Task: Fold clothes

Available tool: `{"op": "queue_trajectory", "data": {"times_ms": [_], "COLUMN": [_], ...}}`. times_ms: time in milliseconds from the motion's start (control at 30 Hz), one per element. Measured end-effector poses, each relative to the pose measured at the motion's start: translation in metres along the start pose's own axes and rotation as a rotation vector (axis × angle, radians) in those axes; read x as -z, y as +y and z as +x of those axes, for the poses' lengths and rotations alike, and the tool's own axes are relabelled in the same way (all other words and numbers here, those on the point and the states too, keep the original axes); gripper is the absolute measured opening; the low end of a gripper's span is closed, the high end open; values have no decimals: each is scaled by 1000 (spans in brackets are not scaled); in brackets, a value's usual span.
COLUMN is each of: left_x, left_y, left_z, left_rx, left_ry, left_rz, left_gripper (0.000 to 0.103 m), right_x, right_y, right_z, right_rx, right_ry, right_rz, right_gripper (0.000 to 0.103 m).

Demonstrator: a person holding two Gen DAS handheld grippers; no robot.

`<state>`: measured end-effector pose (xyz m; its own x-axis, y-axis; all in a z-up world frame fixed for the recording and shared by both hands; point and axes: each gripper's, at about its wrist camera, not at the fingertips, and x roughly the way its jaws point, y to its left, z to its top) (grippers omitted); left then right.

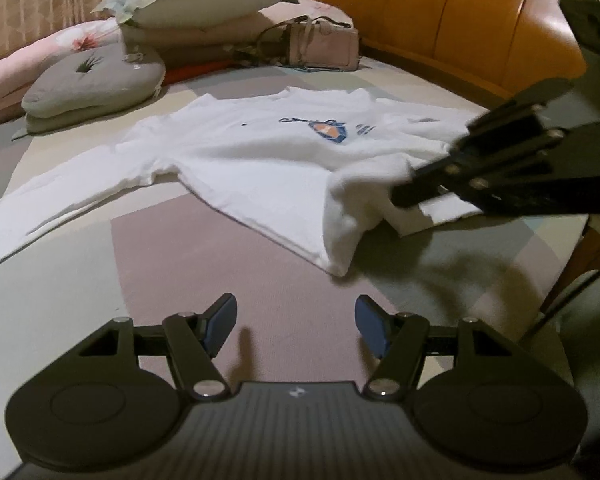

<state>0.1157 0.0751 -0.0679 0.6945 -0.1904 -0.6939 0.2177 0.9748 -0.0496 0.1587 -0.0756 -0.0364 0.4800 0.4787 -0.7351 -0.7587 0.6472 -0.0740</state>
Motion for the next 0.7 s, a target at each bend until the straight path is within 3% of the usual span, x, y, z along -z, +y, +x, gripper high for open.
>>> {"op": "queue_trajectory", "data": {"times_ms": [133,300,467,633,700], "left_x": [1,3,9,39,49], "left_y": [-2,-1,12,40,52], "left_z": [0,5,17,49,49], "left_rx": [20,128,344,599,657], "left_ry": [0,16,42,70,6], "left_rz": [-7,-79,-316,-722,-854], "left_gripper": [65,65,65,67,69], "right_x": [19,51,78,100,109], "right_y": [-6,-30,-61,-87,-95], "right_z": [-16,-25,-40,-54,-57], "right_rx": [-65,-72,-52,-29,-20], "right_ry": [73,139,88,11,-8], "right_rz": [18,145,343,506,560], "right_gripper": [6,20,34,48,48]}}
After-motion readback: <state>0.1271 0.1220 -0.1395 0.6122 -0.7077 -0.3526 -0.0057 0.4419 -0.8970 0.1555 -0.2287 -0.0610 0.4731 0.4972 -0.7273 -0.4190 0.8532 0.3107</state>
